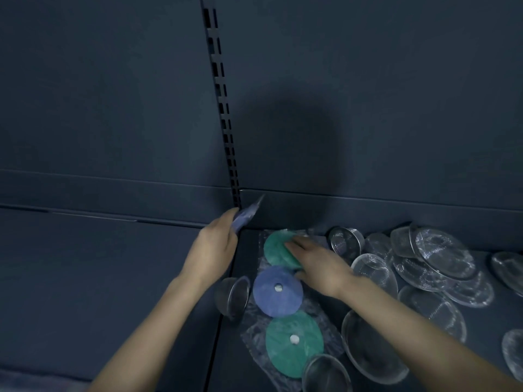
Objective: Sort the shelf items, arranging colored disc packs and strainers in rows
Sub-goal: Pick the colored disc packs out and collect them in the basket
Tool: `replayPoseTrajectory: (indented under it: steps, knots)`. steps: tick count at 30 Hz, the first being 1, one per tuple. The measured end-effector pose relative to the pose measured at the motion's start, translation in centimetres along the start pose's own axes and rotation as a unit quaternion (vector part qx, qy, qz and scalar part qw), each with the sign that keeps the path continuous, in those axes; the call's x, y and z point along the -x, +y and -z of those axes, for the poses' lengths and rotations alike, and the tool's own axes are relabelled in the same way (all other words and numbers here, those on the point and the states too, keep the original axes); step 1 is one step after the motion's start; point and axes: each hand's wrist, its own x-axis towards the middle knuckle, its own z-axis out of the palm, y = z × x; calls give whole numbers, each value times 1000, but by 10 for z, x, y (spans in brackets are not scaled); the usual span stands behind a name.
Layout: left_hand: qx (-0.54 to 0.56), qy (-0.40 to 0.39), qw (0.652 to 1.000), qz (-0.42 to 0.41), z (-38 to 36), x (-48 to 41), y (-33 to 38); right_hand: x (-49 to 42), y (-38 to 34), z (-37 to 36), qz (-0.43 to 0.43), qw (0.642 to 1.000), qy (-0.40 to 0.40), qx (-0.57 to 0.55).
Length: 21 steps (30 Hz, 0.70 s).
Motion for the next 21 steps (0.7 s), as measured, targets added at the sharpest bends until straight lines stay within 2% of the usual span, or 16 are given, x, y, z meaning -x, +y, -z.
replayPoseTrajectory:
  steps: [3,8,14,17,21]
  knots:
    - [19,6,1000,12,1,3,8,-8,3,0,7,998,-39,46]
    - [31,-26,999,20,-2,12,17,-16,7,6,-6,998,-51,38]
    - [15,-46,998,-43,-7,26,39,-18,3,8,-6,998,-28,55]
    - [5,-59,994,-95,-9,37,51,-8,3,13,-21,999,14,20]
    - [6,-85,983,-162,-12,50,71,12,12,27,-53,988,121,-85]
